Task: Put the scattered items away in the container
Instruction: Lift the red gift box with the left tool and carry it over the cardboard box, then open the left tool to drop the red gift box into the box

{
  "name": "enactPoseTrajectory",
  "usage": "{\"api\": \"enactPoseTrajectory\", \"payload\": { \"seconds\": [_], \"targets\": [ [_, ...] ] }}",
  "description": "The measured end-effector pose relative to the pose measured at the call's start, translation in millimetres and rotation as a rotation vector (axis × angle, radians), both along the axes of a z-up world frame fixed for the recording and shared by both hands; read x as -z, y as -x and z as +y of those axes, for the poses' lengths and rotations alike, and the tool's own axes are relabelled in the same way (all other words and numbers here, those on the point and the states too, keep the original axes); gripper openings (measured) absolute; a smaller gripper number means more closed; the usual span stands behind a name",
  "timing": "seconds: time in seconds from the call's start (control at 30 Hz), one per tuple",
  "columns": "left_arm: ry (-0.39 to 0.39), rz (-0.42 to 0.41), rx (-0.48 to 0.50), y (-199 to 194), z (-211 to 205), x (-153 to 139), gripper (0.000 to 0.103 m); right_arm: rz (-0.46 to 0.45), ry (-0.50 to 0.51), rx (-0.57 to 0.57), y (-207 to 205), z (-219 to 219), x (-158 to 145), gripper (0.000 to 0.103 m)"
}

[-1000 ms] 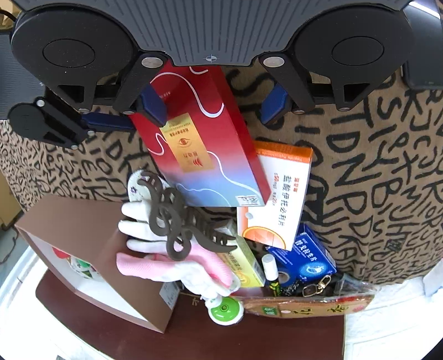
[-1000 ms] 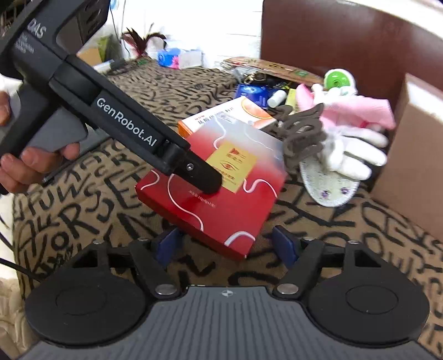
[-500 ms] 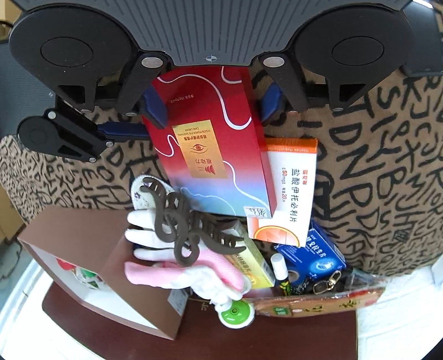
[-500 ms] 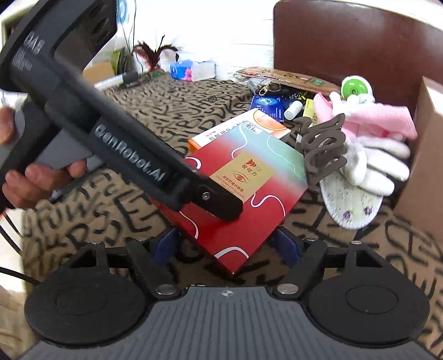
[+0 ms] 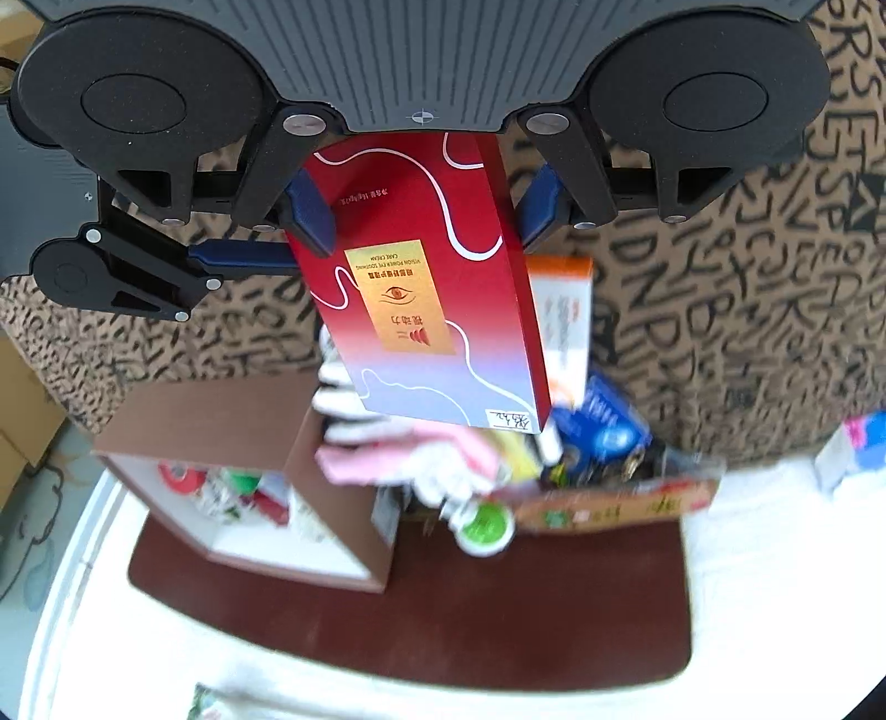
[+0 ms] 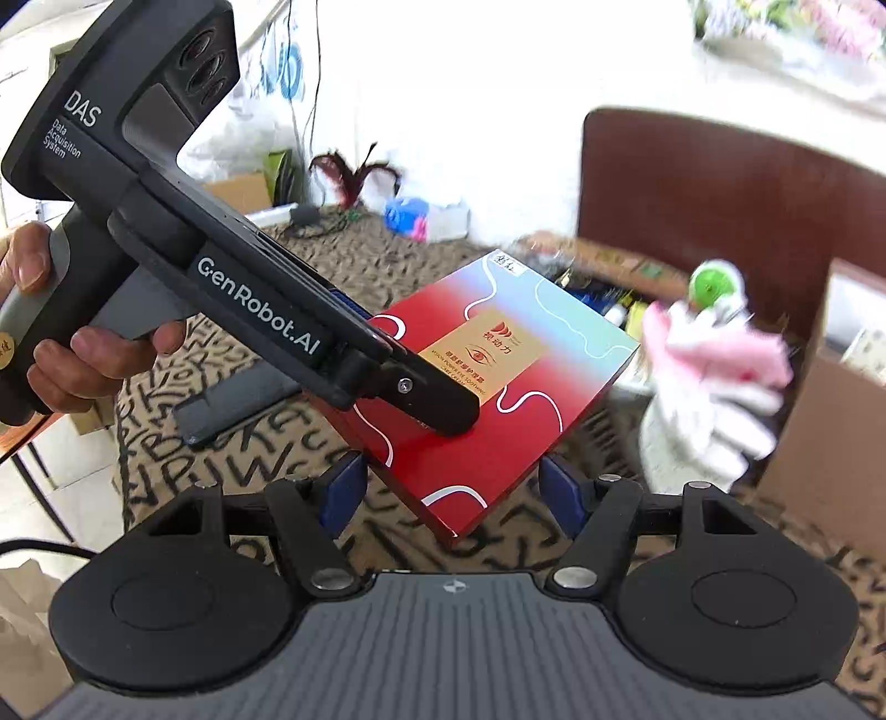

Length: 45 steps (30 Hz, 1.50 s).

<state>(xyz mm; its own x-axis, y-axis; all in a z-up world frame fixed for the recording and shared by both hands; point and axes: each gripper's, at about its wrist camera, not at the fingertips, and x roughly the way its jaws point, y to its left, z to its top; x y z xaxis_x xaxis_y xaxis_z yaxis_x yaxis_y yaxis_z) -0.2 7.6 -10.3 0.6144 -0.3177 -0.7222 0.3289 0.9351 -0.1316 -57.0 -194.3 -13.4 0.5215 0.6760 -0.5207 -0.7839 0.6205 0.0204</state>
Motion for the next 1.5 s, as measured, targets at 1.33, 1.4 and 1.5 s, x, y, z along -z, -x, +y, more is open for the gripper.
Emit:
{"api": "enactPoseTrajectory", "payload": {
  "seconds": [1.33,1.4,1.5],
  "targets": [
    [0.083,-0.131,0.161,-239.0,-183.4,-21.2,0.103,-0.078,0.178,0.303,-227.9,-137.4,-32.8,0.089],
    [0.068,-0.145,0.165,-237.2,-181.3,-19.9,0.103,-0.073,0.185,0.314,-228.2,-135.7,-29.6,0.089],
    [0.051,-0.122,0.162,-239.4,-181.0,-16.6,0.103,-0.044,0.170,0.342,-227.7,-136.3,-25.4,0.092]
  ]
}}
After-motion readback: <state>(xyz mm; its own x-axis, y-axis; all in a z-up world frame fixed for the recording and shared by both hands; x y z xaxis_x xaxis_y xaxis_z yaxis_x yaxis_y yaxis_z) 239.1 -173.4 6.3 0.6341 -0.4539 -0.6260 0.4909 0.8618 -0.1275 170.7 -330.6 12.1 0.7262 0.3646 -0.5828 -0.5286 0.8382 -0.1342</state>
